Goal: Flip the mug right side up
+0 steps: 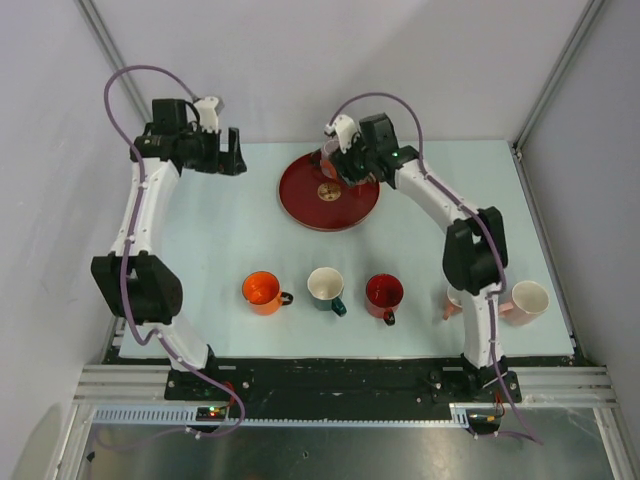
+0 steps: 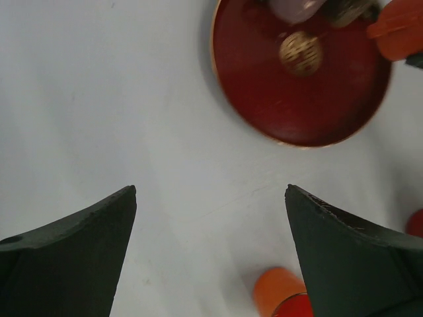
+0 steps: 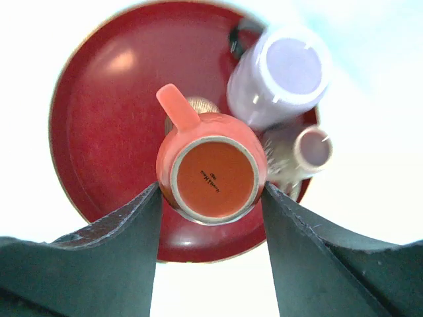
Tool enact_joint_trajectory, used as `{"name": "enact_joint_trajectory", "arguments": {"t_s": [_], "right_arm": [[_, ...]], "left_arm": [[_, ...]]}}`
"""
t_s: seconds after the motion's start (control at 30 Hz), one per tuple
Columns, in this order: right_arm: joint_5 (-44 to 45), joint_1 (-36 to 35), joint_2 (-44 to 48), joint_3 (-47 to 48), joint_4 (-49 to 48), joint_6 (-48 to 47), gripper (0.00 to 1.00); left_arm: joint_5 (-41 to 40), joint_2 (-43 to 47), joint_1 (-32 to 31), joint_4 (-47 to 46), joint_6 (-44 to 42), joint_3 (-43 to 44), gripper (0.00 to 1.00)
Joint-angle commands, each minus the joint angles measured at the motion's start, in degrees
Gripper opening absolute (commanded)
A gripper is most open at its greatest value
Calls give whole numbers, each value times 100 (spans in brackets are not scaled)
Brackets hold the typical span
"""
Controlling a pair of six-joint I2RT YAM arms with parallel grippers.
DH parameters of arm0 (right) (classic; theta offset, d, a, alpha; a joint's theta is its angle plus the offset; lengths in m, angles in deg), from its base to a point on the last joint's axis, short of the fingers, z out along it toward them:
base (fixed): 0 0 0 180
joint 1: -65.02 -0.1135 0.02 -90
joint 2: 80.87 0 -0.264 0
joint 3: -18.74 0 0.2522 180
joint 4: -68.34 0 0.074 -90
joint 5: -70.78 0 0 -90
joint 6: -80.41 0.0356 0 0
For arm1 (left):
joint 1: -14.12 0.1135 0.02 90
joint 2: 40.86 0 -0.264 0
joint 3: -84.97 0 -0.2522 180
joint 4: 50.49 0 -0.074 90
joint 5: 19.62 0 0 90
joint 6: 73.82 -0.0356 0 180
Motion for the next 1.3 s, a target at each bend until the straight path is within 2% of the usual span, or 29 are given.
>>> {"name": "enact_joint_trajectory", "arguments": {"t_s": [0.0,0.2,0.37,0.47,0.63,0.77,0.83,1.07,1.27], "right_arm": [[409,-411,1202,-447,-1888,-37,0],[1773,-1173,1791,-1247,-3970,-1210,0],[2671,-1681,1691,-1301,-5312,-2605,0],[2839,-1821,1629,-1352,-5887,-3198,0],[2851,-1953,1622,-1479,-6386,-3904,0],[2813,-2033,1650,-1563,-6400,-4083,0],[2814,-2064,1648,-1593,-6356,-4154,0],[2773,-2139,1653,-1674,-6337,-4314,0],[2732,-2203,1658,-1640,-6332,-4354,0]], "left_arm": [[957,275,-34,21,1407,806,96],[1574,200,-176,-84,3648,1821,93],[2309,200,-382,-624,5332,1485,86],[2619,104,-449,-1024,6046,1313,81],[2775,-35,-490,-1329,6491,1480,76],[2871,-155,-491,-1639,6810,1524,61],[2923,-185,-491,-1789,6935,1530,57],[3043,-259,-546,-2201,7267,1529,56],[3123,-309,-576,-2278,7365,1295,40]]}}
